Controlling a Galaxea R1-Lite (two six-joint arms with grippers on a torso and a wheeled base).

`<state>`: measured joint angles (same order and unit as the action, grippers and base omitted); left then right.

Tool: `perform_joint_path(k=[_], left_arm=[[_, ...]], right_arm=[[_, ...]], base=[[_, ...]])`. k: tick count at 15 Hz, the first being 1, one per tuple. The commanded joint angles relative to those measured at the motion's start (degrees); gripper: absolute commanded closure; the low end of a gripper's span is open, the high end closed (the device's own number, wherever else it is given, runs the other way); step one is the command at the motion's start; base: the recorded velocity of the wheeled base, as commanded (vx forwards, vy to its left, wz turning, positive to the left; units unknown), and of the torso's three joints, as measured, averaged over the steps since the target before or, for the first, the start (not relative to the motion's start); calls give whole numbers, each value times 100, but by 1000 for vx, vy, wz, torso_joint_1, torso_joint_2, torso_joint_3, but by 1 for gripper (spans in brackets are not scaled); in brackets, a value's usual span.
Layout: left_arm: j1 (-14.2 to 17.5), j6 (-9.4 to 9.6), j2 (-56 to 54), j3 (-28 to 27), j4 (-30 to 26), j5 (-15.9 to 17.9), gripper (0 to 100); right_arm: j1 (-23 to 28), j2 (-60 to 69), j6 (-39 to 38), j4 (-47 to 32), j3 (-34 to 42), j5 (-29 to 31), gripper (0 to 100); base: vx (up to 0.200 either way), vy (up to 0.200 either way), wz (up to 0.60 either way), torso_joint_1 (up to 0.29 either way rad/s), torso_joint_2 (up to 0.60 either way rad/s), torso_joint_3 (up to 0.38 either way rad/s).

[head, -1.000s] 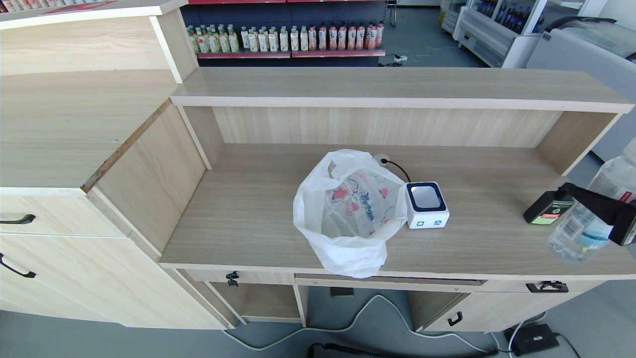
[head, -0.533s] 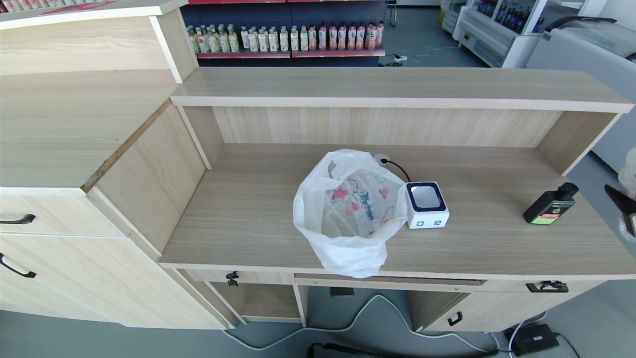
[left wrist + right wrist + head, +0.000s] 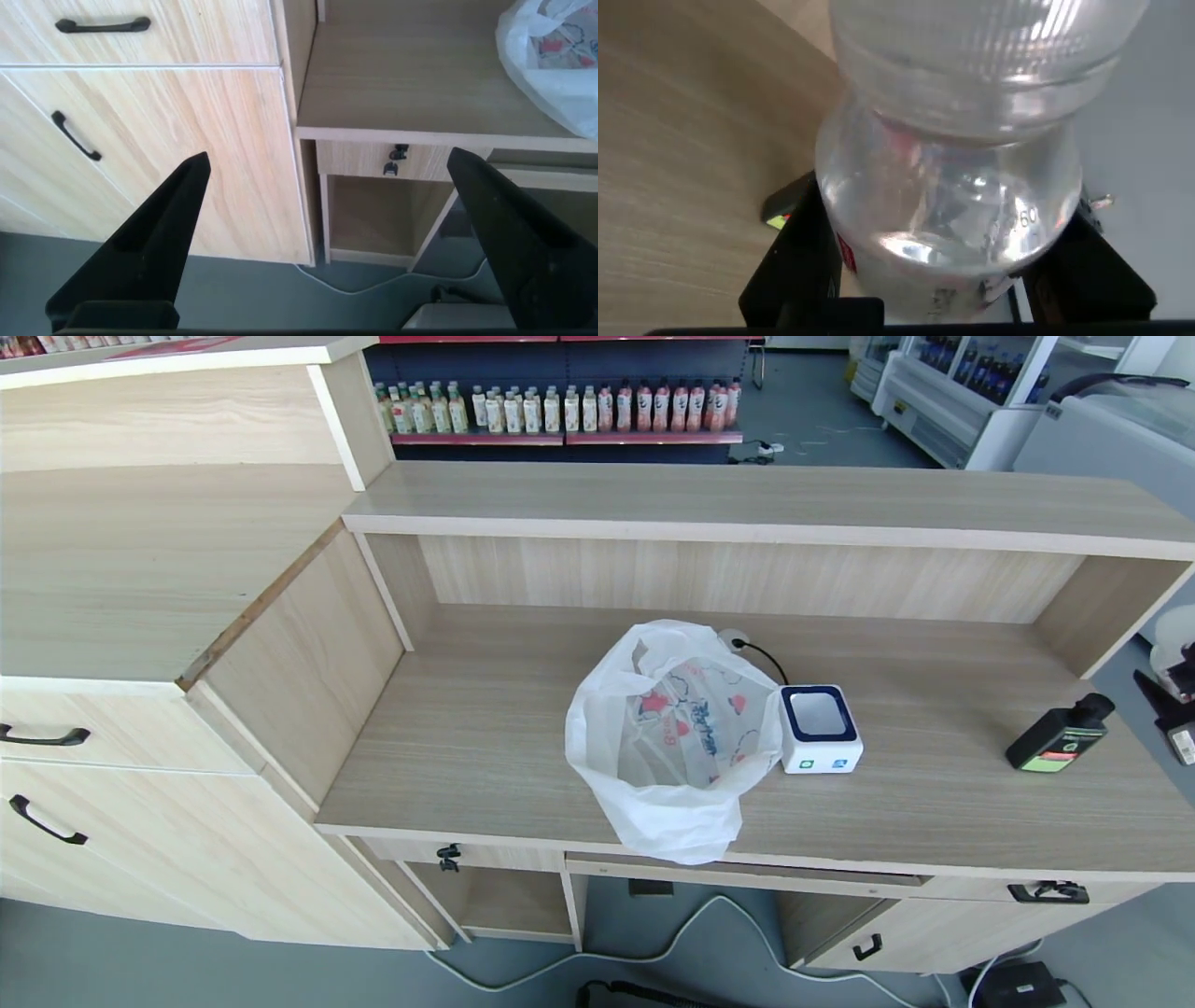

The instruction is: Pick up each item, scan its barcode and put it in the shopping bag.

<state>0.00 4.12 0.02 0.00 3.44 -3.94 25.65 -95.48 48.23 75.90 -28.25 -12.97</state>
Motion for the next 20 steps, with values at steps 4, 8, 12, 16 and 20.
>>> perform_joint_path(k=[4,8,12,16,20], left_arm=[[0,1,-2,0,-1,-2,0],[0,1,-2,0,-1,-2,0],[0,1,-2,0,-1,-2,0],[0,1,-2,0,-1,-2,0],[0,1,-2,0,-1,-2,0]], right_arm=[[-649,-850,328,1182,-234,-637,100],[-860,-1386,1022,1410,-234,-1515,100],[-1053,-1562,1303,1410,-243,-1762,100],[-1220,-1773,1541,1410,-269,-1885,100],[-1273,-1984,1822,1410,-296,-2192,100]], base=[[0,0,600,7,1,-2],[0,0,0,0,0,0],[0,0,0,0,0,0],[0,0,0,0,0,0],[0,0,0,0,0,0]])
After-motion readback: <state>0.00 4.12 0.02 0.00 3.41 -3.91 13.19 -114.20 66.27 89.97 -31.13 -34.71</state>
